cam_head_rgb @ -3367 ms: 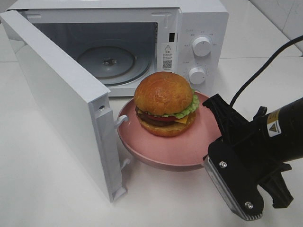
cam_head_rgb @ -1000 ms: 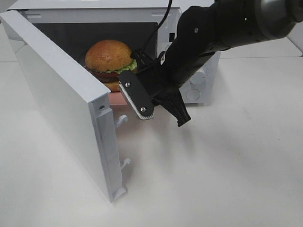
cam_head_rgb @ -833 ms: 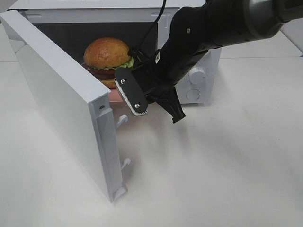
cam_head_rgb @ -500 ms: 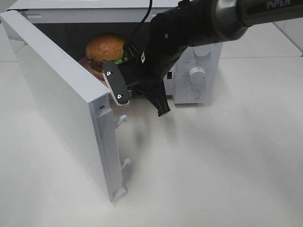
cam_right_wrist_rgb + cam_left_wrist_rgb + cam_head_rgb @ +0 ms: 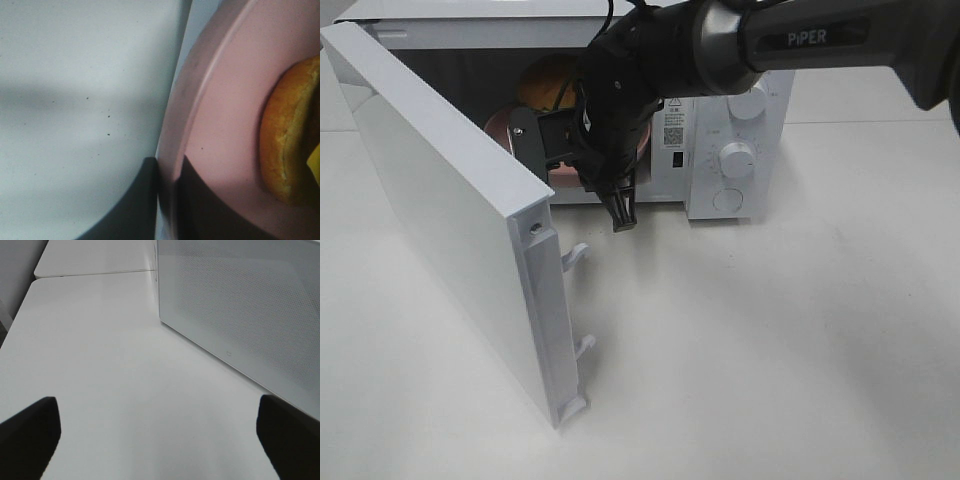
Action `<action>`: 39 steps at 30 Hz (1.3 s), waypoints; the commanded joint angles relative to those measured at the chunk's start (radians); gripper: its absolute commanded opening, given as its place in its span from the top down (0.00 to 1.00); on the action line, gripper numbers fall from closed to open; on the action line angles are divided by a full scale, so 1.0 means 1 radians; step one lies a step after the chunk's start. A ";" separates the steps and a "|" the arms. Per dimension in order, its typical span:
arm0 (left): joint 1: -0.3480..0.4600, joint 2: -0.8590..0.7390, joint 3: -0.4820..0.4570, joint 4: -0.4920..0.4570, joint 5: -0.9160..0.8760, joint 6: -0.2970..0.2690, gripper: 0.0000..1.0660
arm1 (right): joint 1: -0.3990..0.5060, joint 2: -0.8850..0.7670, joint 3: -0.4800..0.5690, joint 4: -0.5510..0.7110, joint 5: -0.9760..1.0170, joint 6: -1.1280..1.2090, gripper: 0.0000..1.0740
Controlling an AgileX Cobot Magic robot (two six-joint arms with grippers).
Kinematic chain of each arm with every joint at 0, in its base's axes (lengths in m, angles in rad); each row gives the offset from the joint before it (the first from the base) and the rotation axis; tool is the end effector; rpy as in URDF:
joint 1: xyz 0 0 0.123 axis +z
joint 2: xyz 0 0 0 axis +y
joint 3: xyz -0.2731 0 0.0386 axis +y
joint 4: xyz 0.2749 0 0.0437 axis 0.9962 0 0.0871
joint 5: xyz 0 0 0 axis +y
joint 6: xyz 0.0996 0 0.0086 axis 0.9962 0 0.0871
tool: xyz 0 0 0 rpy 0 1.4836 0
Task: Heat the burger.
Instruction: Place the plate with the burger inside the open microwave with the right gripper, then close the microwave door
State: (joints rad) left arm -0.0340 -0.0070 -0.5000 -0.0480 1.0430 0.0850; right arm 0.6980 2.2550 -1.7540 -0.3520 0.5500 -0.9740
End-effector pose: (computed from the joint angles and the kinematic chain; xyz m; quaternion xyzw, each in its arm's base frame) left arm 0.0355 -0.0054 0.2880 0.0511 0.8449 -0.0104 0.5323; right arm 0.4122 0.3222 0.1373 -0.7743 0.5445 -0.1712 0.2733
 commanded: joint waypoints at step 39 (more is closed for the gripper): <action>-0.004 -0.022 0.002 0.000 -0.003 -0.003 0.06 | -0.009 0.094 -0.142 -0.072 0.060 0.194 0.51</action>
State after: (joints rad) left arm -0.0340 -0.0070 -0.5000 -0.0480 1.0430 0.0850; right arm 0.6910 2.3800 -1.9180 -0.4220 0.6160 -0.7900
